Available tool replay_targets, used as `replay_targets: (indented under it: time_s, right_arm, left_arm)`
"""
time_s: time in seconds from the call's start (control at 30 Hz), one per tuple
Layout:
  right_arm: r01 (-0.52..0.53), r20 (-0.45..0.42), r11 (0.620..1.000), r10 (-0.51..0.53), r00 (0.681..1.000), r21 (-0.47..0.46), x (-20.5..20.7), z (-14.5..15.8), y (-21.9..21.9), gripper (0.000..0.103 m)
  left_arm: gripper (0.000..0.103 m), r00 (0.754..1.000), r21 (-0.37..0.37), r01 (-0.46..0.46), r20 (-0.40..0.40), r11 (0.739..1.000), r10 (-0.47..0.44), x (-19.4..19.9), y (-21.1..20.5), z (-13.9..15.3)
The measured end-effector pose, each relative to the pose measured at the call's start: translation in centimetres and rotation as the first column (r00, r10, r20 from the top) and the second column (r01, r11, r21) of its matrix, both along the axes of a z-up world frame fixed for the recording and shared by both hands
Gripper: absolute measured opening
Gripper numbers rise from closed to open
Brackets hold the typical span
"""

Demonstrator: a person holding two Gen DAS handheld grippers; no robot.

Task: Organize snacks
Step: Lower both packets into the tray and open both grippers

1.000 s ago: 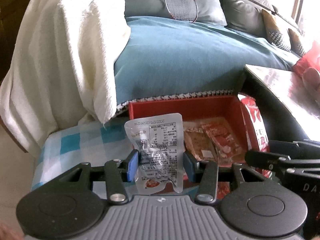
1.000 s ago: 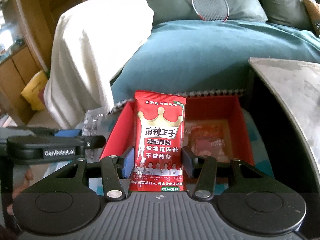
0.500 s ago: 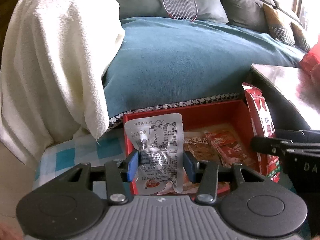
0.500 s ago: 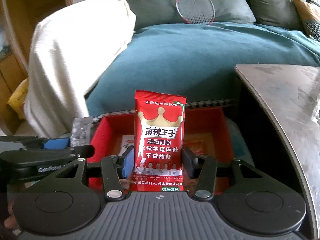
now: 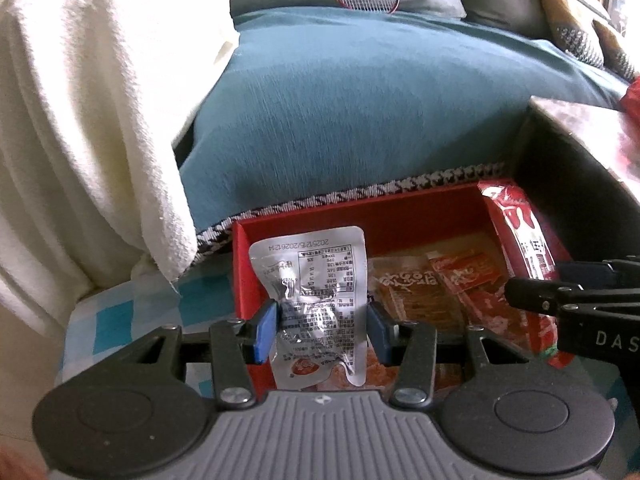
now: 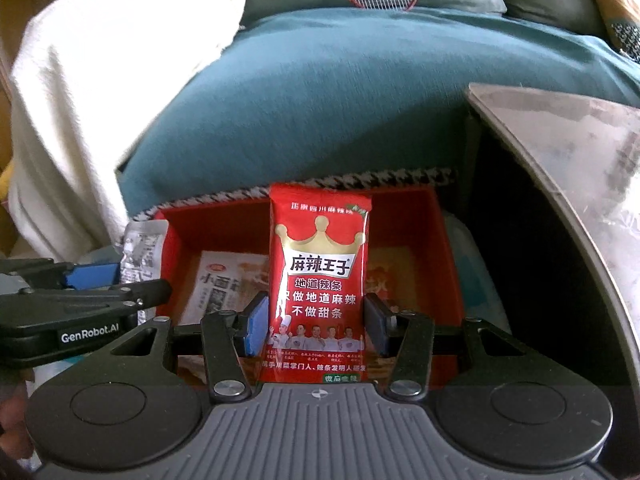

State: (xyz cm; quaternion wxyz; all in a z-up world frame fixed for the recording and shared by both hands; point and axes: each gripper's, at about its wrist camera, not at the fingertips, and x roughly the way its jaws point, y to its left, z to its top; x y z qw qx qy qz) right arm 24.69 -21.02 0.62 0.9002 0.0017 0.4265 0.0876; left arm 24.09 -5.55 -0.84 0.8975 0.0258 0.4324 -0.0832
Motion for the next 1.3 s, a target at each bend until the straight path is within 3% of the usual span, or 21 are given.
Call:
replay_targets:
  time_s: [0.6, 0.93, 1.07, 1.17, 1.3]
  right_arm:
    - [0.011, -0.102, 0.999, -0.014, 0.995, -0.036, 3.6, -4.8, 0.0, 0.059]
    - [0.016, -0.105, 0.999, -0.02, 0.994, -0.04, 3.6, -4.8, 0.0, 0.065]
    - [0.022, -0.089, 0.999, -0.025, 0.996, -0.03, 2.9, -4.1, 0.0, 0.068]
    - [0.021, -0.074, 0.999, -0.024, 0.997, -0.032, 2.2, -3.5, 0.0, 0.075]
    - [0.019, -0.069, 1.0, -0.021, 0.997, -0.025, 1.3, -2.7, 0.0, 0.076]
  left_arm:
    - [0.042, 0.995, 0.059, 0.016, -0.101, 0.998, -0.01, 2.2, -2.1, -4.5]
    - [0.05, 0.992, 0.072, 0.019, -0.125, 0.997, -0.009, 2.3, -2.0, -4.4]
    - [0.062, 0.995, 0.06, 0.023, -0.1, 0.998, -0.017, 1.7, -1.8, -3.0]
    - [0.063, 0.997, 0.064, 0.022, -0.074, 0.998, -0.017, 1.1, -1.4, -2.0]
    - [0.063, 0.998, 0.051, 0.011, -0.064, 0.999, -0.007, 0.4, -0.6, -1.2]
